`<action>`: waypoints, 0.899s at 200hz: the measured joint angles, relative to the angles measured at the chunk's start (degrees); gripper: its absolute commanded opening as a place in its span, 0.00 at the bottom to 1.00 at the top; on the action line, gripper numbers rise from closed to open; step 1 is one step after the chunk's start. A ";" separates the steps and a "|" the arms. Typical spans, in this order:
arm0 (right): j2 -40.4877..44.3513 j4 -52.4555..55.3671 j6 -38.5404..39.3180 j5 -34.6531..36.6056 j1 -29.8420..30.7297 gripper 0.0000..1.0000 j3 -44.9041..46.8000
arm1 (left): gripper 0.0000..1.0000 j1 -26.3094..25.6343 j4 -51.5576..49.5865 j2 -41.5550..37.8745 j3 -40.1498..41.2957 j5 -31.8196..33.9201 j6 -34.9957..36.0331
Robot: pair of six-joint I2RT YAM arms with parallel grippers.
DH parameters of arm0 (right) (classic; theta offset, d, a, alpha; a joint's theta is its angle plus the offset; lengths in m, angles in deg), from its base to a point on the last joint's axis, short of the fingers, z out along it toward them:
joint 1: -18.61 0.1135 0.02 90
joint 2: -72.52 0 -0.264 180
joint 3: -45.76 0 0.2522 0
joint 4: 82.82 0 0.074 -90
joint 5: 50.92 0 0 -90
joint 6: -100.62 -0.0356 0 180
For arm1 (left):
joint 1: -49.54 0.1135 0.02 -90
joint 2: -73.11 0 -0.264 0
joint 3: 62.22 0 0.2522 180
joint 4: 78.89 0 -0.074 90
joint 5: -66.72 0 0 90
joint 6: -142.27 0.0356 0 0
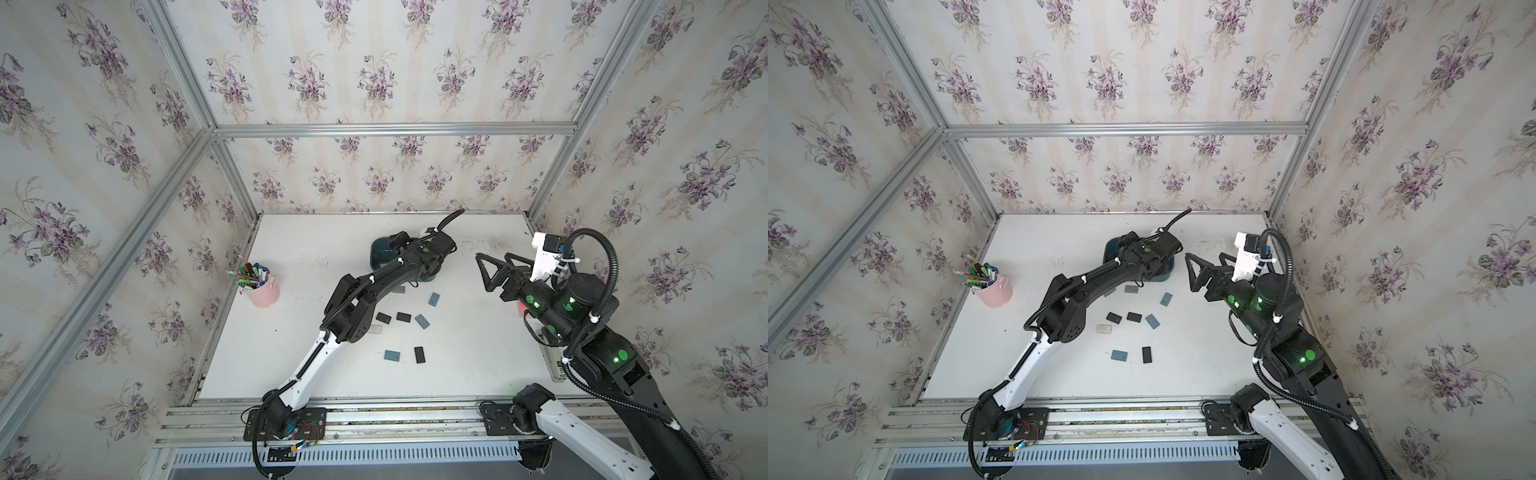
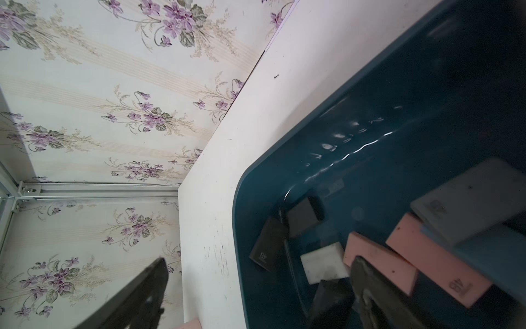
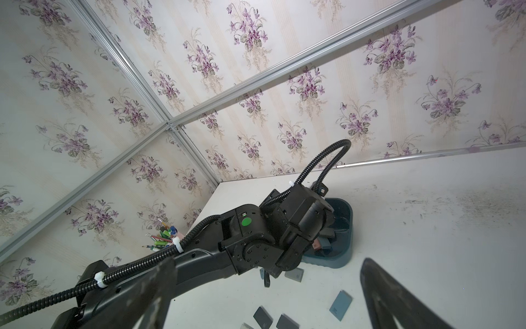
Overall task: Put the eraser in the storage box
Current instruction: Adjust the eraser at the center of the board.
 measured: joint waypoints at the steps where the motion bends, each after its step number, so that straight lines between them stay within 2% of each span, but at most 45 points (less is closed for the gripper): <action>1: 0.00 0.00 0.00 0.00 0.00 1.00 0.00 | 0.99 -0.02 0.00 -0.04 0.00 0.00 0.00; 51: -0.26 0.02 0.02 -0.13 0.00 1.00 -0.31 | 0.99 -0.04 -1.88 -2.14 -1.53 -1.77 -2.19; 80: -1.16 0.07 -0.22 0.31 0.00 1.00 -0.31 | 0.99 0.52 -5.09 -7.15 -4.11 -6.75 -7.58; 109: -3.43 0.74 -1.20 1.53 0.00 1.00 -0.94 | 0.99 2.75 -7.23 -14.60 -1.95 -13.60 -14.73; 154: -14.86 5.22 -2.99 1.88 -0.02 1.00 -3.37 | 0.99 7.76 -12.94 -22.60 2.01 -25.75 -25.73; 180: -23.08 6.49 -4.26 1.22 -0.04 1.00 -1.29 | 0.99 10.38 -15.58 -28.17 7.65 -31.61 -31.10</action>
